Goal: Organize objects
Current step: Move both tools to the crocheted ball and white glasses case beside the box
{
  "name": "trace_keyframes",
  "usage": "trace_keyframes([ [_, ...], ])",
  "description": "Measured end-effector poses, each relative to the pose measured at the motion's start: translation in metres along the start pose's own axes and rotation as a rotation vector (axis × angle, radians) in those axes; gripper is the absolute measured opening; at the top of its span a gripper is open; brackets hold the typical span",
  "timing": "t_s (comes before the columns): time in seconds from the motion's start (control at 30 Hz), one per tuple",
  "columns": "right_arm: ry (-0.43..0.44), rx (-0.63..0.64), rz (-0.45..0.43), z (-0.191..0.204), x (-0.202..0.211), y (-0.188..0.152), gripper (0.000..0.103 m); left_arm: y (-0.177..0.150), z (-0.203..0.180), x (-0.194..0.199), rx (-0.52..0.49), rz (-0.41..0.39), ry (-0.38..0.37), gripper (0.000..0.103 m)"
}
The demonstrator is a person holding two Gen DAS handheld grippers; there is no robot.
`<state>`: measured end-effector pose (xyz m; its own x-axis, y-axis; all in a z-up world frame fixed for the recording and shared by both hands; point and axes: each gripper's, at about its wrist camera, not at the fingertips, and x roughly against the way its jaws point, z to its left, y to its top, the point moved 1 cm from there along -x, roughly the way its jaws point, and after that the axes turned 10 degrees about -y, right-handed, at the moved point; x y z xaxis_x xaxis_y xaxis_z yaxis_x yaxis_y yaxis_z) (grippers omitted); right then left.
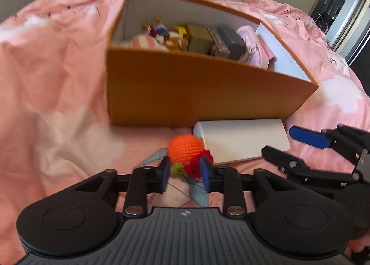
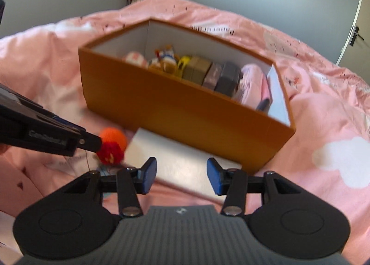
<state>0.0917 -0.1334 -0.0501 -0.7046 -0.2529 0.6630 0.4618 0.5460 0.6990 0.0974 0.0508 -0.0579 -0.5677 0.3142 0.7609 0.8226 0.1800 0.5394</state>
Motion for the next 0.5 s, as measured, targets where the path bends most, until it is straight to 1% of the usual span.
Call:
trace_keyframes([
  [0.03,0.005,-0.006,0.007,-0.001,-0.003,-0.001,0.05,-0.001,0.002,-0.002,0.012,-0.003,-0.015,0.047],
  [0.1,0.008,-0.016,0.021,-0.003,-0.007,-0.004,0.05,-0.002,0.005,-0.008,0.03,0.001,-0.035,0.048],
  [0.17,0.002,-0.015,0.025,-0.003,-0.011,-0.004,0.05,-0.002,0.008,-0.011,0.052,-0.02,-0.041,0.054],
  [0.27,0.003,-0.015,0.041,-0.002,-0.015,-0.006,0.05,-0.001,0.012,-0.017,0.081,-0.019,-0.055,0.056],
  [0.37,0.013,-0.008,0.059,0.0,-0.019,-0.006,0.05,-0.001,0.013,-0.024,0.086,-0.012,-0.032,0.057],
  [0.5,0.02,0.014,0.069,0.003,-0.022,-0.007,0.051,0.001,0.015,-0.029,0.103,-0.015,-0.02,0.058],
])
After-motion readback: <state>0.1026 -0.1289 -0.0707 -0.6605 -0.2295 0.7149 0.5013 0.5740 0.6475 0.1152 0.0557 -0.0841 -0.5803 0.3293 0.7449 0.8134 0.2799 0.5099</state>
